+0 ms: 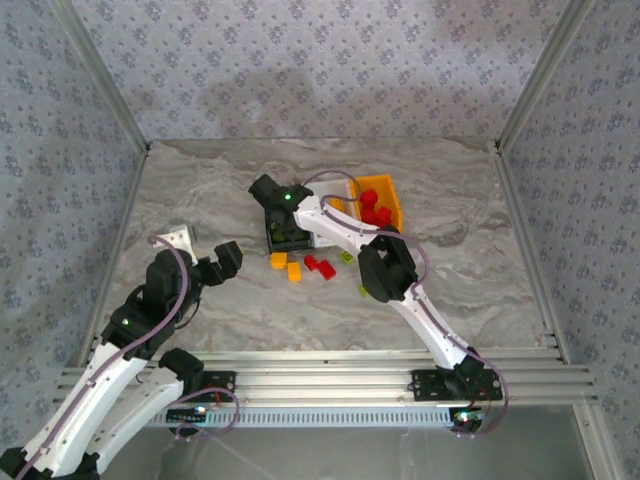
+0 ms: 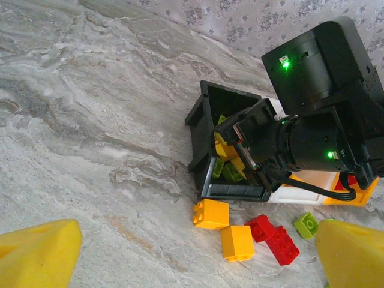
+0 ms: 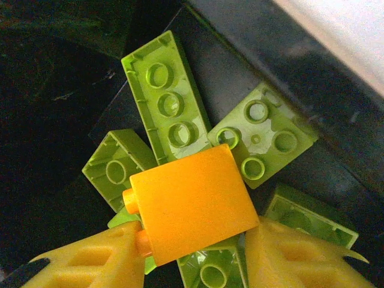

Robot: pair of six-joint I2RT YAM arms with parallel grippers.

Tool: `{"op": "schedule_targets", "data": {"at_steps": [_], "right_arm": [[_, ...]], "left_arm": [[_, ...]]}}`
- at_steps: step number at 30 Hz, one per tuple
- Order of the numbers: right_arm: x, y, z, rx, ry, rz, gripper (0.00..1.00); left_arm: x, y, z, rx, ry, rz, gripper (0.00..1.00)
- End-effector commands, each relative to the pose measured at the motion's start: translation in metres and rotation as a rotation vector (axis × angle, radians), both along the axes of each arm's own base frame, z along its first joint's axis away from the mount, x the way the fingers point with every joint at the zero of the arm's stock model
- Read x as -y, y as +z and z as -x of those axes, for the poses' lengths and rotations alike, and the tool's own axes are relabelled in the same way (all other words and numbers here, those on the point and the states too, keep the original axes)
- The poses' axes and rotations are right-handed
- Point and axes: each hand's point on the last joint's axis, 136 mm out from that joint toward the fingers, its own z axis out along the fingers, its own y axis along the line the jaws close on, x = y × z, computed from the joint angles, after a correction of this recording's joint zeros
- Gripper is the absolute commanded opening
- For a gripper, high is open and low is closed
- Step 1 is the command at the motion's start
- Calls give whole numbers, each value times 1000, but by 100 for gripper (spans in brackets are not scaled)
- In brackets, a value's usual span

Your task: Sort the legos into containers by color

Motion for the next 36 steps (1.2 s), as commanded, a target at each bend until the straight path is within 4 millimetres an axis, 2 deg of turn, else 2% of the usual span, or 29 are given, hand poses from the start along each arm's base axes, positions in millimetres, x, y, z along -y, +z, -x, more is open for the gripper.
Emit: {"op": "schedule_targets", "data": {"at_steps": [1,9,14,21,26,29,33,36], "right_arm": [[11,-24,12,-36,43,99,42],[-3,19,4,103,120,90,38],[-13,42,7,165,155,66,38],[-16,71,10,231,185,72,38],[-9,69,19,189,178,83,52],[-4,62,16,169,158,69,62],[6,46,10,112,111,55,64],[3,35,7,93,96,40,64]], "left_arm": [[-5,3,0,10,19,-7,100],[-5,3,0,6,19,-10,100],[-6,2,0,4,21,-13,100],[-7,5,-1,5,28,-15,100],[-6,3,-2,-2,26,-18,100],[-5,2,-3,-5,25,-17,100],[-5,2,-2,-7,25,-18,100],[-6,4,-2,-2,27,-21,100]]}}
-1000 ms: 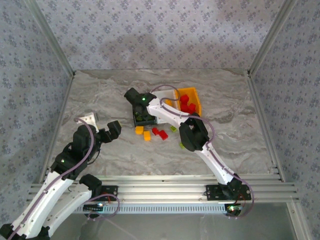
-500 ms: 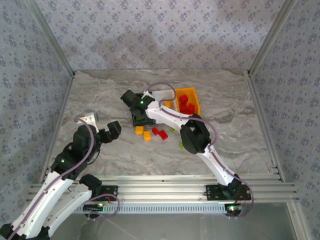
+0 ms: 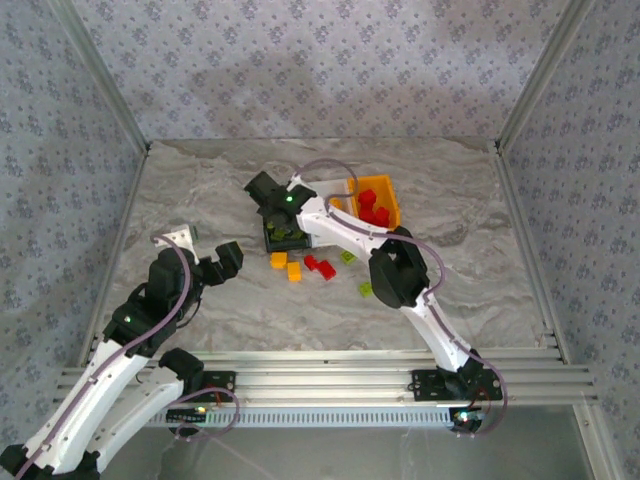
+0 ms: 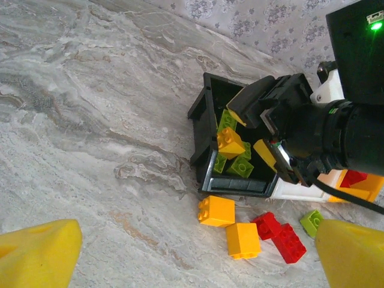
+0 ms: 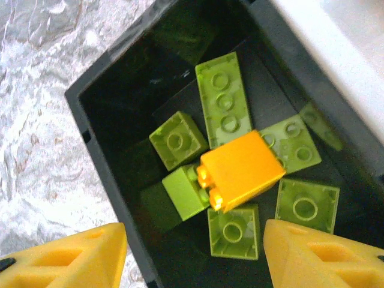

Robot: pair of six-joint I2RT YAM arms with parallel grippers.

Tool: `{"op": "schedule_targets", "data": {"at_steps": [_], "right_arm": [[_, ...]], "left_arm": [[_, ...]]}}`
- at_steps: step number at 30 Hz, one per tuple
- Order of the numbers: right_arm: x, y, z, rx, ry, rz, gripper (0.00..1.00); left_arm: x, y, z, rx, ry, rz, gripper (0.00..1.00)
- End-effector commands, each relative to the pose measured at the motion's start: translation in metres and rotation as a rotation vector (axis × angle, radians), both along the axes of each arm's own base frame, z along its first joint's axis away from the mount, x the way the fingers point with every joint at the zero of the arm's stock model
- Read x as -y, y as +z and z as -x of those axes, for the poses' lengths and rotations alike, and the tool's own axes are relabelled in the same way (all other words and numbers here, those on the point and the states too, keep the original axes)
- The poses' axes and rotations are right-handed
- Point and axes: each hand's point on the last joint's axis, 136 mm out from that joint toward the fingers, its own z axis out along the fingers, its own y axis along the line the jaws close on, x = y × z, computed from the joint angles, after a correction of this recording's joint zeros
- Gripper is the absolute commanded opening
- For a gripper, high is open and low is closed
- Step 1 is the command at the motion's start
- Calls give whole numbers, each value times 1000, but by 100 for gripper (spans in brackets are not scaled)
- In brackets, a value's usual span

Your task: Sort the legos into containers by color

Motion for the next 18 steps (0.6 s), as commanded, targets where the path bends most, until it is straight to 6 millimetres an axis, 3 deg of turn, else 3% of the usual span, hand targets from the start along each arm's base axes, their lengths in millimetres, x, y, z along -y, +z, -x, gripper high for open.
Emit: {"op": "schedule_targets", "data": {"at_steps": [1,8,18], "right_arm": [[9,-22,-1,-65,-56,12,64],[8,-40,-2,-111,-68,41,64],[20,-91,16,-268,-78,113,63]], "left_arm": [[-5,10,-1,20,20,-7,100],[-6,9,-1,19,23,-13,100],[-7,8,-1,18,29,-8,100]]}}
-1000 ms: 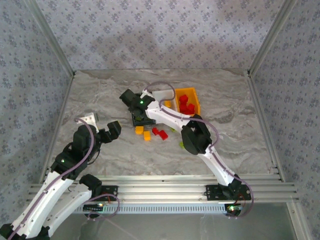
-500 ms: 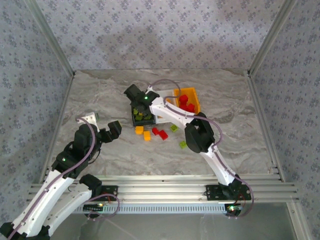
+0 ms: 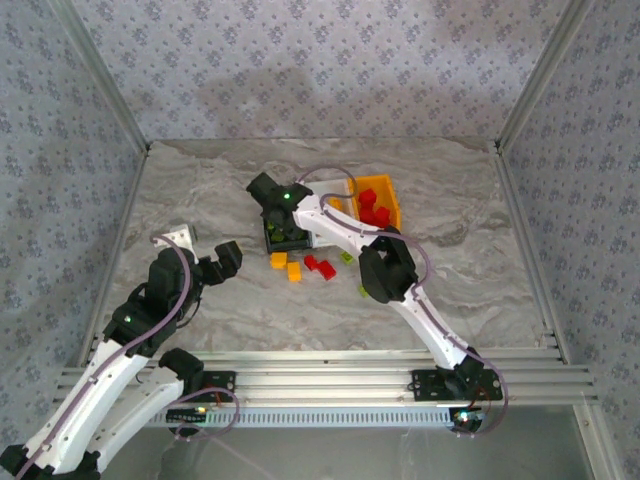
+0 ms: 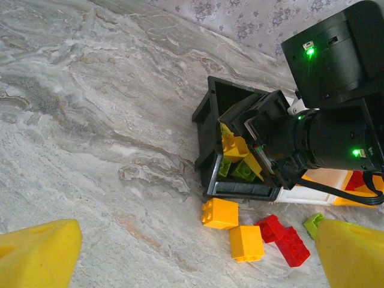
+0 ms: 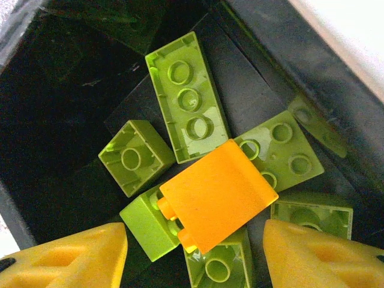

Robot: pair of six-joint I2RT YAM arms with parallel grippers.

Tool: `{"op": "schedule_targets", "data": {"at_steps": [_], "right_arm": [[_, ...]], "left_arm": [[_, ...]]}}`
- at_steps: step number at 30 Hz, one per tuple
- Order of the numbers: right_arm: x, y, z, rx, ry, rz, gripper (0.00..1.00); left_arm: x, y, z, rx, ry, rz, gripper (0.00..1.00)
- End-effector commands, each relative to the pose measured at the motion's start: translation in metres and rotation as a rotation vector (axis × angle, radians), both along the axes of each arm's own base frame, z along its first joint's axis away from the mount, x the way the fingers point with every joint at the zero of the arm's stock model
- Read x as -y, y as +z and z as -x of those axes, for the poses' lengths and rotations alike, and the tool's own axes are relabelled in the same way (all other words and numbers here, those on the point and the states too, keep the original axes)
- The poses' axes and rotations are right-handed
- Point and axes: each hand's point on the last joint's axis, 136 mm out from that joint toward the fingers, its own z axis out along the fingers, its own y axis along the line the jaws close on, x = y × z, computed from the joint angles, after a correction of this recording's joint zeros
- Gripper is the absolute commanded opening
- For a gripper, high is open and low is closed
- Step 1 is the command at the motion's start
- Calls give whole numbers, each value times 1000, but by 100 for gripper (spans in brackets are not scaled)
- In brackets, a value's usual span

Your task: Sort the legos into containers by color

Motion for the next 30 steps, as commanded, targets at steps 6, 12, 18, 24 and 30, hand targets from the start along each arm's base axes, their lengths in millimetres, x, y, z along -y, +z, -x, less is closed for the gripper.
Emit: {"op": "schedule_targets", "data": {"at_steps": [6,12,18,24,30], "right_arm": [[27,-58,21,-162,-18,120,47],[24,-53,18,-143,-10,110,38],[18,-37,12,-90,14,93,25],[12,-22,10,-41,44,83,15],[6,-11,9,-16,59,65,4]], "left_arm": [[-5,6,1,13,19,-5,100],[-3,6,0,11,15,2,100],[-3,6,0,10,14,4,100],[-3,7,-1,12,15,4,100],[-3,6,0,8,15,5,100]]}}
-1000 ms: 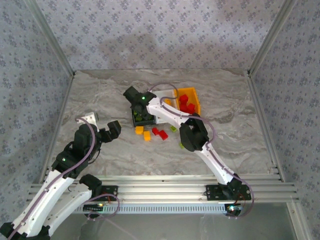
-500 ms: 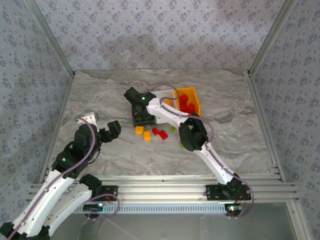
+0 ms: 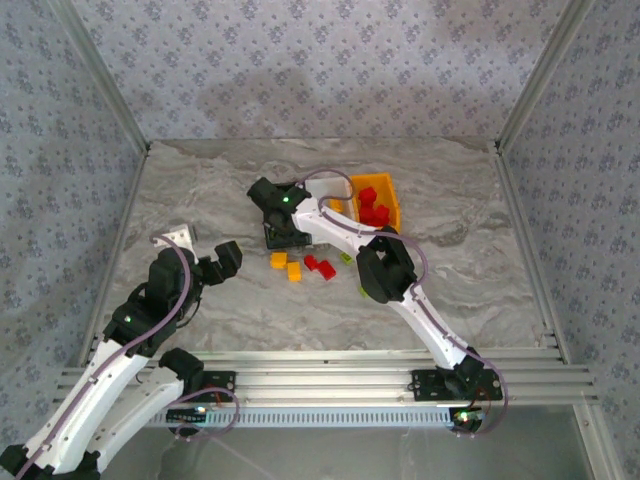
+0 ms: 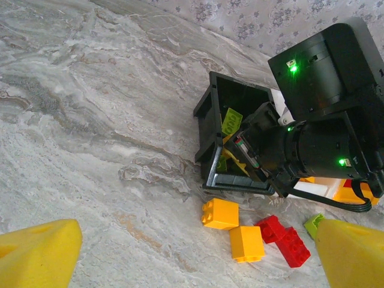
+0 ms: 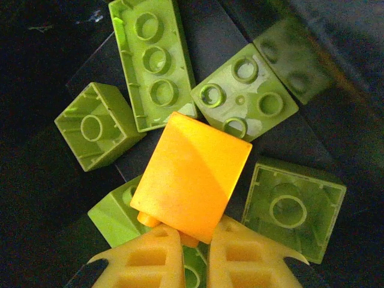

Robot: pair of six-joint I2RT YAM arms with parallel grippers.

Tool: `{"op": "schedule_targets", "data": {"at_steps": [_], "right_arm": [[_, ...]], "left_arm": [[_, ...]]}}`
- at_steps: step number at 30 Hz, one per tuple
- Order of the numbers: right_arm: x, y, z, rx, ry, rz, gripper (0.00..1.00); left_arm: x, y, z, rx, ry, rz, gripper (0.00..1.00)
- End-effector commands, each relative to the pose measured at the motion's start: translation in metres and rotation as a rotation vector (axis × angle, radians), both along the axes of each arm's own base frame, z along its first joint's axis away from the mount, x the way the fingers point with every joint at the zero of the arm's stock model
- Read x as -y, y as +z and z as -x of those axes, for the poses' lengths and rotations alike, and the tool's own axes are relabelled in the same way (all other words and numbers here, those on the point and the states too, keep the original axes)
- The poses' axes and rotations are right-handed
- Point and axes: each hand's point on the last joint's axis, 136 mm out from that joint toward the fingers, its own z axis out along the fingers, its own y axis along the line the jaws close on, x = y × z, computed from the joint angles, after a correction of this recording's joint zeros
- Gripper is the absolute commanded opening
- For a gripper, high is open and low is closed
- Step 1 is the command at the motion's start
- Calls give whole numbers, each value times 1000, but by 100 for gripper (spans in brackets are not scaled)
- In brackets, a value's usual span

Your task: Sort the legos into containers by color

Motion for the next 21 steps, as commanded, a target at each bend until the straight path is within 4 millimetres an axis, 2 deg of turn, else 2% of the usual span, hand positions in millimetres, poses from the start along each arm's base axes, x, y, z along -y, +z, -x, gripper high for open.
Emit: {"op": "schedule_targets", "data": {"at_steps": [1,10,14,21], "right_arm": [[5,8,2,21,21,34,0],[-3,57,-2,167,97,23,0],[-2,79,4,209,124,21,0],[8,88,20,202,158,-8,0]], "left_arm": [[-2,6,0,6,11,4,100],[-3,4,0,5,12,1,100],[-3,4,1,5,11,-2,100],[-3,4,0,8,9,-6,100]]}}
